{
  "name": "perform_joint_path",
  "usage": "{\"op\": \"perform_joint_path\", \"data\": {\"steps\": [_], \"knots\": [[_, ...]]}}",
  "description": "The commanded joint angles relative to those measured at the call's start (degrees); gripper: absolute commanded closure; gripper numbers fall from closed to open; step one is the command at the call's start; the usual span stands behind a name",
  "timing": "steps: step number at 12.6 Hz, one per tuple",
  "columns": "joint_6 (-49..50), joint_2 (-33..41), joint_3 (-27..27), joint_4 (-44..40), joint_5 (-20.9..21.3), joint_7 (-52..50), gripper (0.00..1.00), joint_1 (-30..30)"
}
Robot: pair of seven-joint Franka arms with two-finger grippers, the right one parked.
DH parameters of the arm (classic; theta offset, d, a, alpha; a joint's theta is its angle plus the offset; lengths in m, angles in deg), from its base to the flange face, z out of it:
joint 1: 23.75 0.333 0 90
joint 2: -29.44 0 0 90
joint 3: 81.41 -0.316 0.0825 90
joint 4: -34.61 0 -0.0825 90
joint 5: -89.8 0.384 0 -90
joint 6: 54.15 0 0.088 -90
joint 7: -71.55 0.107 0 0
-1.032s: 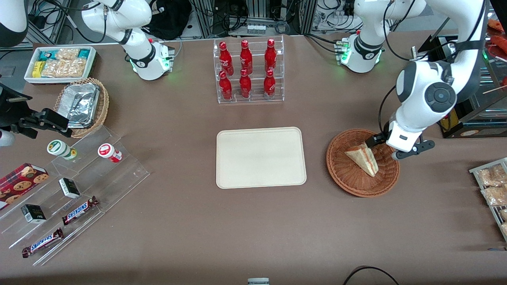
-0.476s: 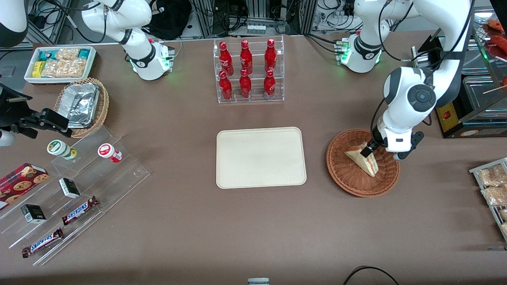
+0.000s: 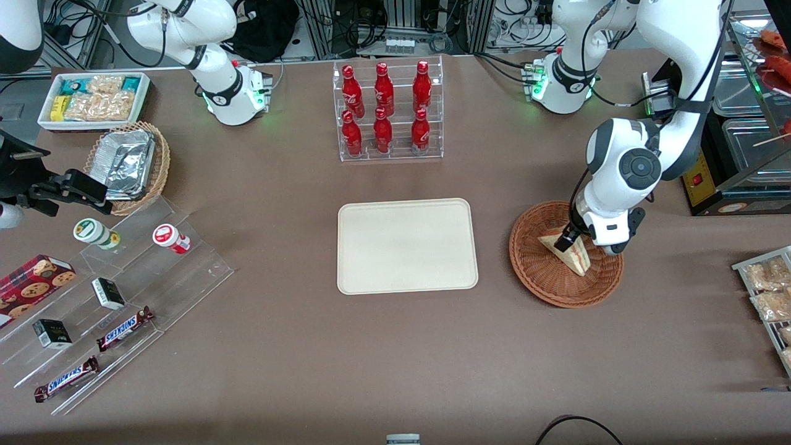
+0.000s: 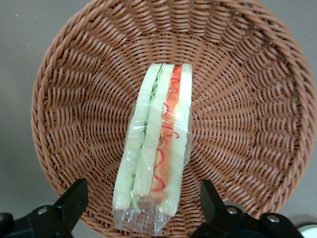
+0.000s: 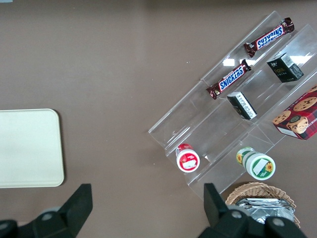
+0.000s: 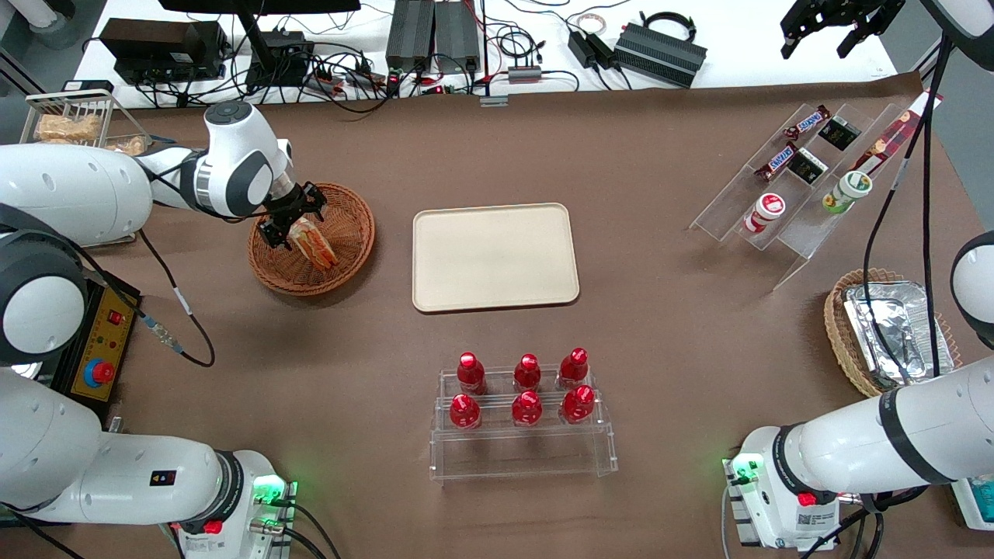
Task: Place sandwich from basket to tray
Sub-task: 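Lower the open left gripper and close it on the sandwich's end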
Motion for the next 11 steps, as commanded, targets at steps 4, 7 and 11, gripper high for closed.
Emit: {"op": "perform_joint_path", "data": {"steps": [4,7,11], "knots": [[-2.5,-2.8,0.2,-0.7,0.2,-1.9,0.61,0.2],[-1.7,-2.2,0.2,-2.1,0.2,-1.1,0.89,0.3],[12.2,-1.6,0.3,-11.6,0.4,-1.0,0.89,0.0]]}}
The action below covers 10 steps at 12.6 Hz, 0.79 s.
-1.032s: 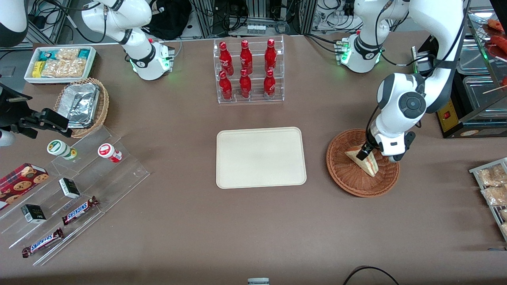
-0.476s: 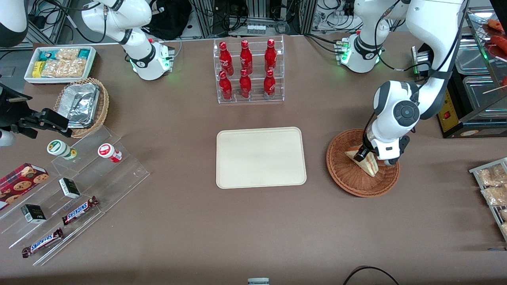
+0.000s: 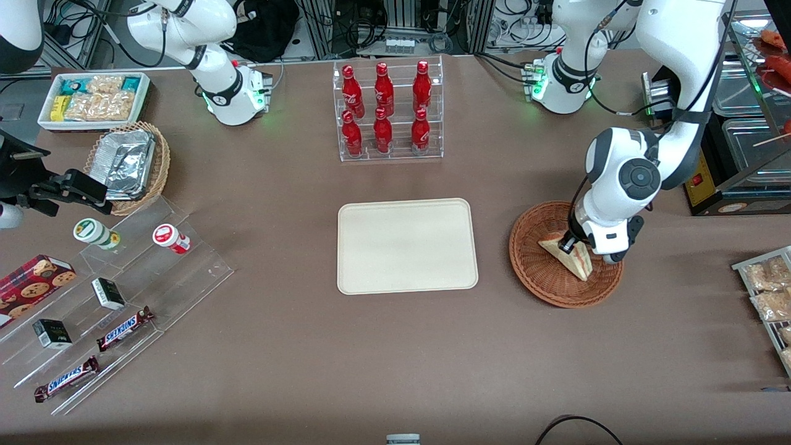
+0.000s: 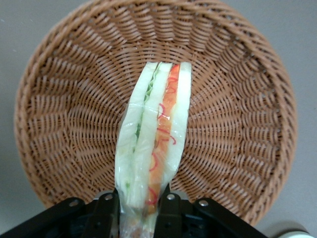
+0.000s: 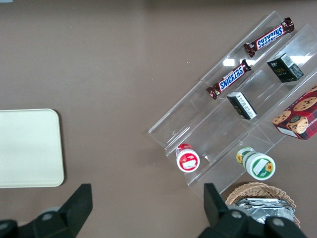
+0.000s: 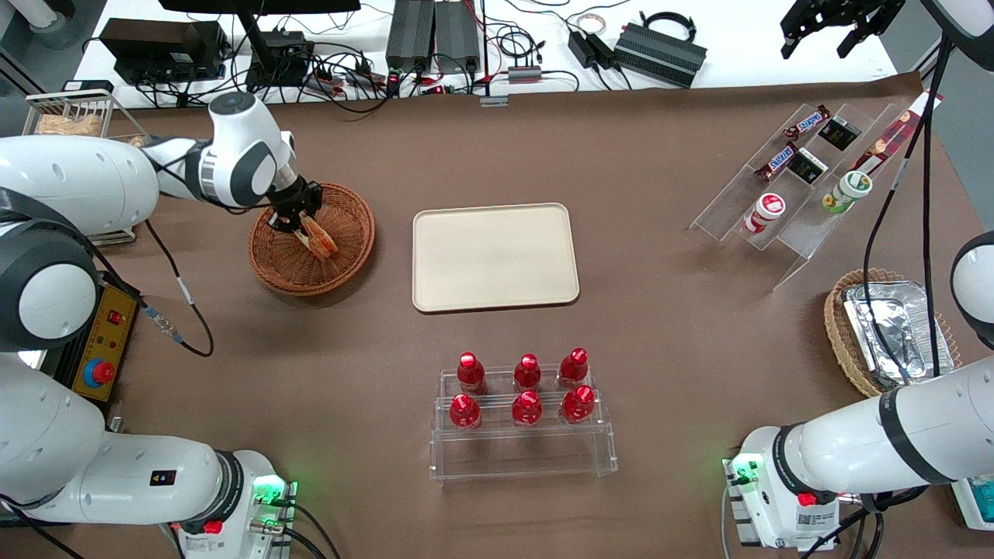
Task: Place sandwich from basket to tray
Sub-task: 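Lower the open left gripper and close it on the sandwich's end, then lift the sandwich and carry it over the cream tray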
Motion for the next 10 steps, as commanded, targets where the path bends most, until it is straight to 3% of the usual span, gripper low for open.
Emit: {"op": "perform_joint_path", "data": {"steps": [1,3,7,8,10], "knots": [[11.5,0.3,1.3,-7.9,0.6,-0.4,0.89,-0.1],[12.6,0.2,3.4,-9.1,0.7,-0.2,0.91,-0.1],[14.9,-3.5,13.3,-14.4,2.6,2.0,0.94,-0.1],[16.6,-5.4,15.8,-16.7,4.0,3.7,0.94,-0.1],[20.1,-10.6,21.6,-22.7,10.6,6.4,0.94,-0.1]]}}
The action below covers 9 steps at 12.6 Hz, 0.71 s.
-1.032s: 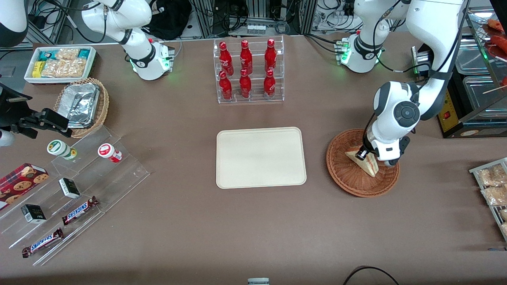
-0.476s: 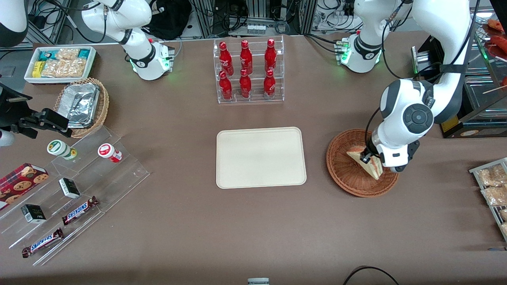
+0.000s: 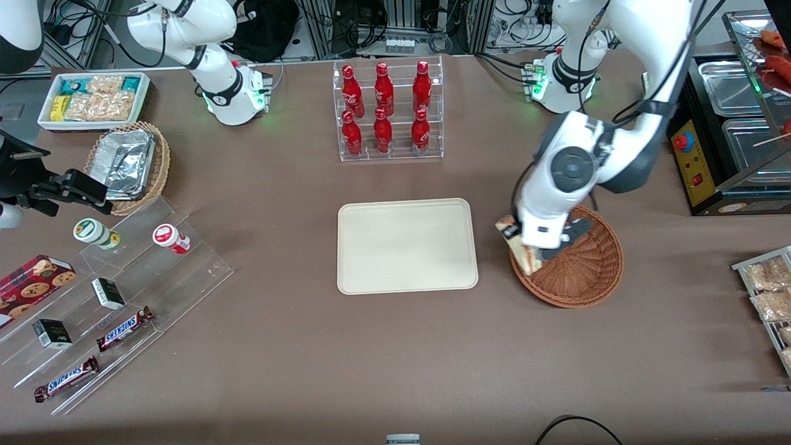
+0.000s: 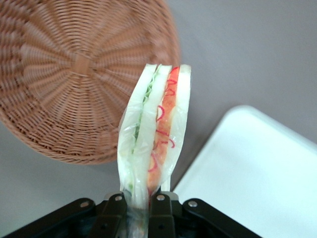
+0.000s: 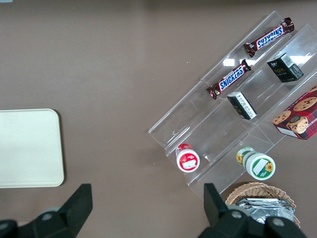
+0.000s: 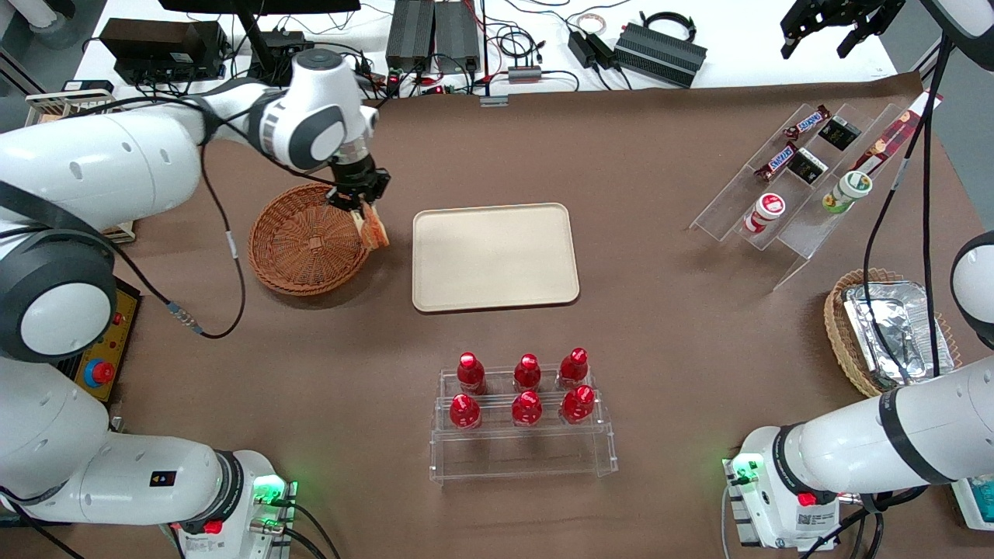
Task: Place sandwich from basket to tray
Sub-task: 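Lift the sandwich and carry it over the cream tray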
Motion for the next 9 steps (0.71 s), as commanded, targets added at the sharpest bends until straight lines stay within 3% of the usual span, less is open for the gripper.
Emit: {"op": "perform_joint_path", "data": {"steps": [1,4,9], "knots": [[4.9,-8.8,6.4,-10.5,5.1,2.4,0.94,0.5],[4.9,-16.4,11.9,-17.0,8.3,1.9,0.94,-0.5],[4.8,-26.1,9.8,-27.5,12.9,-7.3,0.94,-11.8]]}}
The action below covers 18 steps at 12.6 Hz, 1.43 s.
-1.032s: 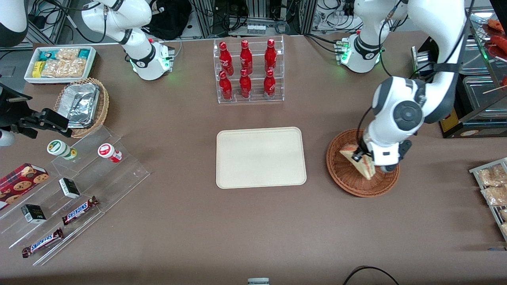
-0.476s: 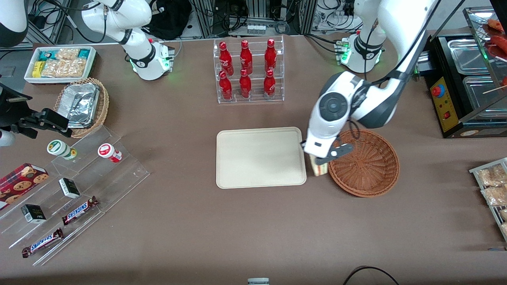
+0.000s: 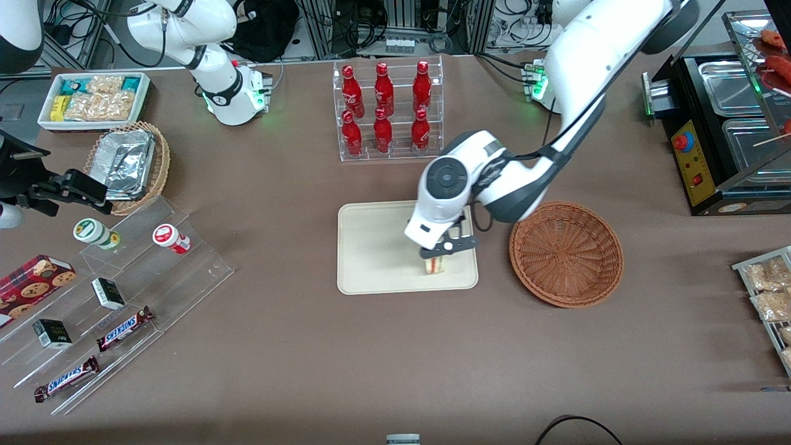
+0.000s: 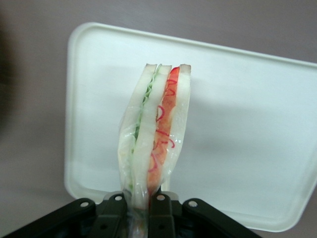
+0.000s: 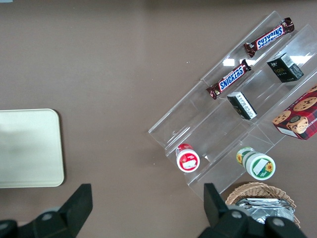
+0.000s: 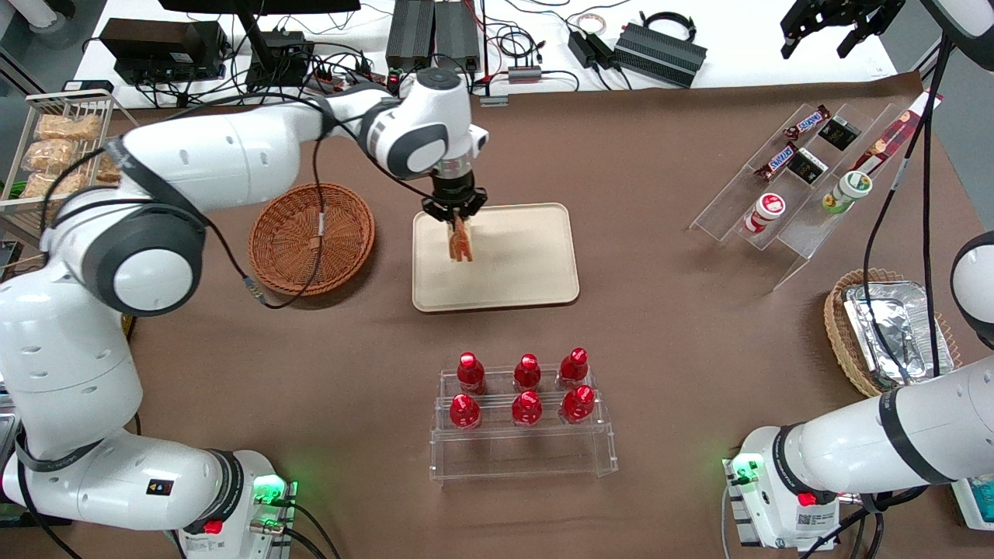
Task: Place sandwich from basket to tray
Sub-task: 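Lift the sandwich and carry it over the cream tray, then lower the sandwich onto the tray and open the left gripper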
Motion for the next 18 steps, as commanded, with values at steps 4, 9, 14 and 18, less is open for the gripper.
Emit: {"op": "perform_joint_path", "data": {"steps": [4,9,14,18], "knots": [[1.8,-8.1,-5.6,-10.8,5.3,-10.7,0.94,-11.5],[3.7,-8.3,-6.0,-10.9,4.2,-11.3,0.94,-12.7],[3.8,-9.0,-6.0,-10.8,4.2,-10.3,0.93,-12.7],[1.9,-9.8,-5.9,-10.8,4.2,-10.2,0.91,-12.7]]}}
